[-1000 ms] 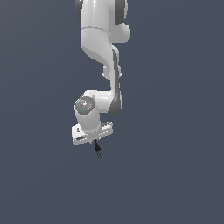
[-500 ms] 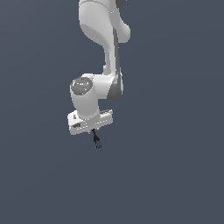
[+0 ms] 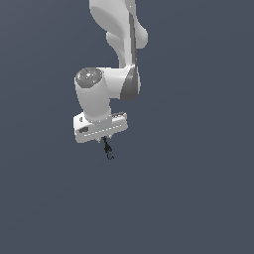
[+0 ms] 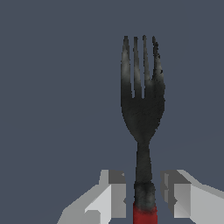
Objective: Pick up the object and move it to a goal position.
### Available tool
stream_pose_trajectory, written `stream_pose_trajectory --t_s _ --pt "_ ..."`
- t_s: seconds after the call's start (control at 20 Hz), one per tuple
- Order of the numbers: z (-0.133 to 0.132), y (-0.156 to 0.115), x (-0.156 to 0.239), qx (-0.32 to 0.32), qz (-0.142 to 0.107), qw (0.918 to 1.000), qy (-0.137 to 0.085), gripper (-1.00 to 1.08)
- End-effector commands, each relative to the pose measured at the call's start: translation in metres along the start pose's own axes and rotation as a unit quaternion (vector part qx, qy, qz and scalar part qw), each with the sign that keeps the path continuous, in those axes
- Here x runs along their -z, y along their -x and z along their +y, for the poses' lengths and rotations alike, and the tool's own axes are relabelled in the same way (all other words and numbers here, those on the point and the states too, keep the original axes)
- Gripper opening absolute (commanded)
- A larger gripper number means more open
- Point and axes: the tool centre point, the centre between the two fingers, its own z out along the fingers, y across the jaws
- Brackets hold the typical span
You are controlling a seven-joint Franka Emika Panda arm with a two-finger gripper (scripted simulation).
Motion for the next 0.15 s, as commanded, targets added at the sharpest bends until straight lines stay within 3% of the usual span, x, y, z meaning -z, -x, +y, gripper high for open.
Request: stream_pose_trajectory --t_s 0.0,0.1 --pt "-0.0003 0.002 0.0052 0.0 0.0 1.0 0.0 -1.0" --pt "-0.0003 0.0023 0.0063 0.0 0.0 1.0 0.0 -1.0"
